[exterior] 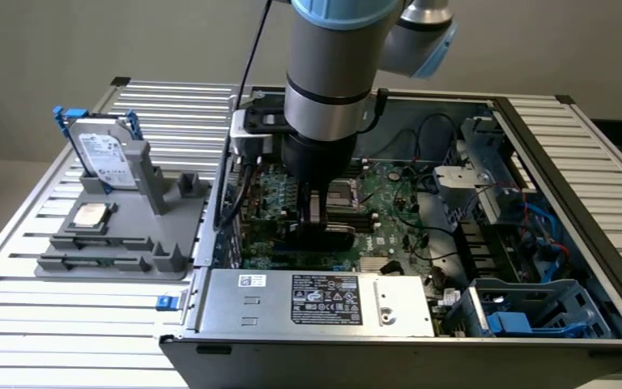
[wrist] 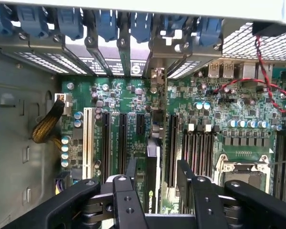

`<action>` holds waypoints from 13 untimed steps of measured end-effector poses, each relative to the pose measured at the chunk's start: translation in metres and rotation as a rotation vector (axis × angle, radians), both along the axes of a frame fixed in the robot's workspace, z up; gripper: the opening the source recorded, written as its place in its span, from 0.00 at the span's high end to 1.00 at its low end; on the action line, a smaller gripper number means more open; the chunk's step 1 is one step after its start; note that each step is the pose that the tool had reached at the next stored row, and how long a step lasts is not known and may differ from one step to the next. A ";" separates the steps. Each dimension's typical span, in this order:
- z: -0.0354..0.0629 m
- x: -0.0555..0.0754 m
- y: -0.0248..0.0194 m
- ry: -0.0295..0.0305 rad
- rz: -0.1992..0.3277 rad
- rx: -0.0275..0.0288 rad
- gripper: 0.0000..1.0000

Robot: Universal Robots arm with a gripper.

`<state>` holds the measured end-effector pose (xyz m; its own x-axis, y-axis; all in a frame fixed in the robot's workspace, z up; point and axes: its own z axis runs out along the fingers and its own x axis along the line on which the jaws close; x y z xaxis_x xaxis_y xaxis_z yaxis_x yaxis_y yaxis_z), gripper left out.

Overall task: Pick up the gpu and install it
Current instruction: 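Insert the gpu into the slot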

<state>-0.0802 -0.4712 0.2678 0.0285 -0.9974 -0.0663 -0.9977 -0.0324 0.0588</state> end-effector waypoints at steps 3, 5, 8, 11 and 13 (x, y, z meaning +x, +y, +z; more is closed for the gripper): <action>0.0001 0.000 0.0000 0.0016 0.000 -0.0001 0.53; 0.0002 -0.001 0.0001 0.0032 0.000 -0.0003 0.53; 0.0000 -0.003 0.0006 0.0050 0.000 0.0001 0.53; 0.0001 -0.005 0.0010 0.0063 0.000 -0.0002 0.53; 0.0000 -0.006 0.0010 0.0067 0.000 -0.0003 0.53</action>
<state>-0.0865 -0.4702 0.2678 0.0281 -0.9974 -0.0662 -0.9973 -0.0324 0.0655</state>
